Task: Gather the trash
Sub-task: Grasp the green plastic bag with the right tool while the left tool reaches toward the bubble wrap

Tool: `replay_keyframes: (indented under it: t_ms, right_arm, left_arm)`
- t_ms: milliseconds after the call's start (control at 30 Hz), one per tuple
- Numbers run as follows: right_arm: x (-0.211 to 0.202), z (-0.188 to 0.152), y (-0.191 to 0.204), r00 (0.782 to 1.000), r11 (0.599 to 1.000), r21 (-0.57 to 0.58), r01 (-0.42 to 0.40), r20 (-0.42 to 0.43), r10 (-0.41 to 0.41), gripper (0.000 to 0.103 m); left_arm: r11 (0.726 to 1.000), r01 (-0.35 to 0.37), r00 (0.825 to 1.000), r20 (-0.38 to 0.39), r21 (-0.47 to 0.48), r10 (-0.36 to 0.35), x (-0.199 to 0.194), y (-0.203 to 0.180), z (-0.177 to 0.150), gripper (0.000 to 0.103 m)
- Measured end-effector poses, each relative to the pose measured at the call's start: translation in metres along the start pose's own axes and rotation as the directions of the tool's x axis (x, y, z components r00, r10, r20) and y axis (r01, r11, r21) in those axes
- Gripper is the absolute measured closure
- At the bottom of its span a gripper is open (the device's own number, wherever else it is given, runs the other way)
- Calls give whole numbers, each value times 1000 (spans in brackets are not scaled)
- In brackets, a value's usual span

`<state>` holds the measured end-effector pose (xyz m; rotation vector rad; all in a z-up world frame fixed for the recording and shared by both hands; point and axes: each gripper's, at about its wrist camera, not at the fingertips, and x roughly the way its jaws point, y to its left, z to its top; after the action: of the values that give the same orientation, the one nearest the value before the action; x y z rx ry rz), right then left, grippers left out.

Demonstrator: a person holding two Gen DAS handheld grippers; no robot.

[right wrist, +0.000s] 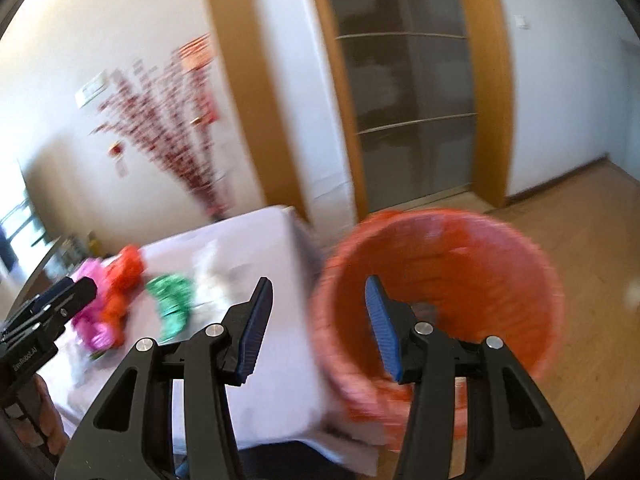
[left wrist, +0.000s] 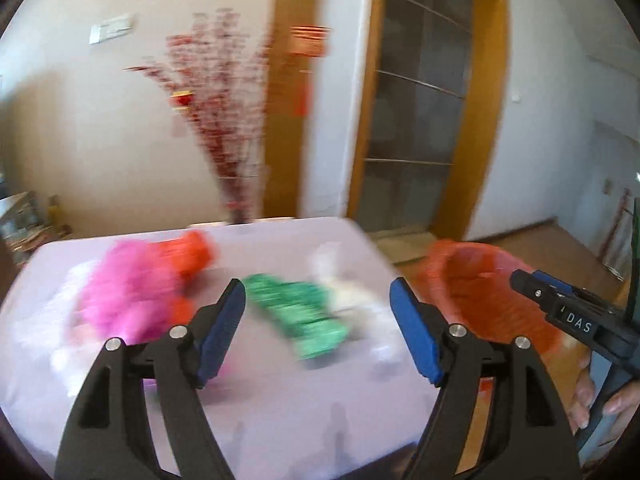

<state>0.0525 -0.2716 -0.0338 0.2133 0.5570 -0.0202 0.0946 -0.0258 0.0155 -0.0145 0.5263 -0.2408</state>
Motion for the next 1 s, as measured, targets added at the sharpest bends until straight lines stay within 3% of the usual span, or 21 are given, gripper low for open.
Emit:
replay_keyframes:
  t_ms: [167,433,700,1000]
  right_arm:
    - [28,-8,58,993,991,-79,-112,-58,108,54]
    - [72,-19,128,973,964,-167,-209,-139,187,59]
    - [114,-30,163,968,952,-242,-187,-210,136,63]
    - [132,-38,174,974,931,-343,-123,-222,47,63]
  left_arm:
    - [990,-130,991,10,-62,131,-18,62,-9,29]
    - [962,-231,972,-1,-148,234,-34,131,-17,29]
    - [934,-287,957,-29,-212,287,-41,184,-25,30]
    - [914,-312,950,-64,-260,306,-41,218,-32,30]
